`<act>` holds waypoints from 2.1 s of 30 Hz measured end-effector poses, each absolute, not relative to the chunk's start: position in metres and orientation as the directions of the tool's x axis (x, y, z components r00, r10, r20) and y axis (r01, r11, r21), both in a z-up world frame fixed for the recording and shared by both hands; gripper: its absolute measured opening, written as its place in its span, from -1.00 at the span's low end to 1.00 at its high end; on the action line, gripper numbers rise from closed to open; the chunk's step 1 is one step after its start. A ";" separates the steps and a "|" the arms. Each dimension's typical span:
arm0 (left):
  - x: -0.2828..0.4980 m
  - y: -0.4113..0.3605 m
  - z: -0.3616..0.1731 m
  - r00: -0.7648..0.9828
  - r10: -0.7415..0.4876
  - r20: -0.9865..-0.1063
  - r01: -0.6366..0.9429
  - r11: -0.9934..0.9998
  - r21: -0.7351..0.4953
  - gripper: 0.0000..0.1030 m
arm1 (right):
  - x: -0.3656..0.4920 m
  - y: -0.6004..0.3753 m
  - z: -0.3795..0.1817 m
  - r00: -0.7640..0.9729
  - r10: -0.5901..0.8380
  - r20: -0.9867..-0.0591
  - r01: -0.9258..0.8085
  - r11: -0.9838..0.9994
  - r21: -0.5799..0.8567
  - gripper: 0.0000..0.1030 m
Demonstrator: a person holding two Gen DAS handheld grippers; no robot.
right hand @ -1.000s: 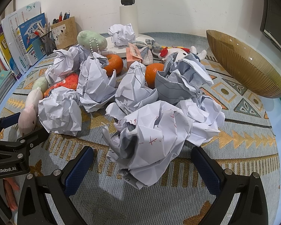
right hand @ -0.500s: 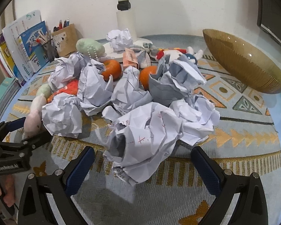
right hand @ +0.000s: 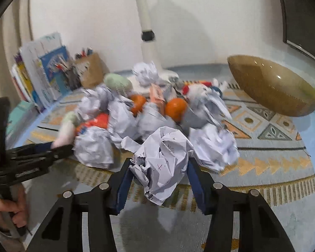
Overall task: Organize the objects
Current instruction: 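Grasp the pink-white-green plush with left tool while right tool grasps a crumpled paper ball, then carry the plush with left tool into the gold bowl while right tool drops its paper ball there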
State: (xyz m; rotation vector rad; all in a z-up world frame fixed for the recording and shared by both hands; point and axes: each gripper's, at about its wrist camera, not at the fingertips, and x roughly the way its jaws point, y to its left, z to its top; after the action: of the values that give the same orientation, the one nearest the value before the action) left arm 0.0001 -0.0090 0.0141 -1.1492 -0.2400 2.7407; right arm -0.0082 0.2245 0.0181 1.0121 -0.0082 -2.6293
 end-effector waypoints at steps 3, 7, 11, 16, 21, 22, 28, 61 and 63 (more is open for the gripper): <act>0.011 -0.014 0.022 -0.741 0.187 -0.645 -0.073 -0.977 -0.199 -0.11 | 0.002 0.218 0.024 -0.711 -0.343 -0.614 0.351 -0.930 0.113 -0.02; 0.021 -0.011 0.033 -0.787 0.139 -0.601 -0.063 -0.987 -0.146 -0.11 | 0.009 0.215 0.029 -0.720 -0.376 -0.584 0.391 -0.914 0.106 -0.02; 0.022 -0.008 0.036 -0.790 0.070 -0.609 -0.028 -0.997 -0.077 -0.11 | 0.011 0.217 0.031 -0.723 -0.388 -0.571 0.397 -0.910 0.117 -0.02; 0.014 0.001 0.047 -0.776 0.020 -0.631 -0.030 -1.000 0.005 -0.11 | 0.008 0.220 0.037 -0.702 -0.467 -0.537 0.418 -0.881 0.220 -0.02; -0.012 0.020 0.106 -0.787 0.116 -0.606 -0.112 -0.993 -0.044 -0.11 | -0.002 0.227 0.091 -0.735 -0.479 -0.480 0.455 -0.873 0.174 -0.02; -0.021 0.028 0.117 -0.790 0.146 -0.596 -0.141 -0.989 -0.054 -0.11 | -0.011 0.235 0.107 -0.749 -0.464 -0.473 0.444 -0.881 0.162 -0.01; -0.091 0.114 0.157 -0.767 0.314 -0.560 -0.344 -0.937 -0.054 -0.09 | -0.089 0.306 0.154 -0.790 -0.353 -0.501 0.320 -0.935 0.154 -0.01; -0.088 -0.006 0.216 -0.706 0.290 -0.646 -0.326 -0.943 -0.068 0.99 | -0.113 0.340 0.188 -0.786 -0.159 -0.597 0.135 -0.987 0.085 1.00; -0.075 -0.046 0.208 -0.717 0.238 -0.655 -0.269 -0.961 -0.055 0.99 | -0.098 0.321 0.179 -0.777 -0.187 -0.600 0.182 -0.981 0.071 1.00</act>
State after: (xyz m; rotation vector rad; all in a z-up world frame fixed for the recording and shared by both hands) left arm -0.0748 -0.0464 0.2079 -1.0140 0.0636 2.6806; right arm -0.0981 0.3208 0.1786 0.9440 -0.0137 -2.7902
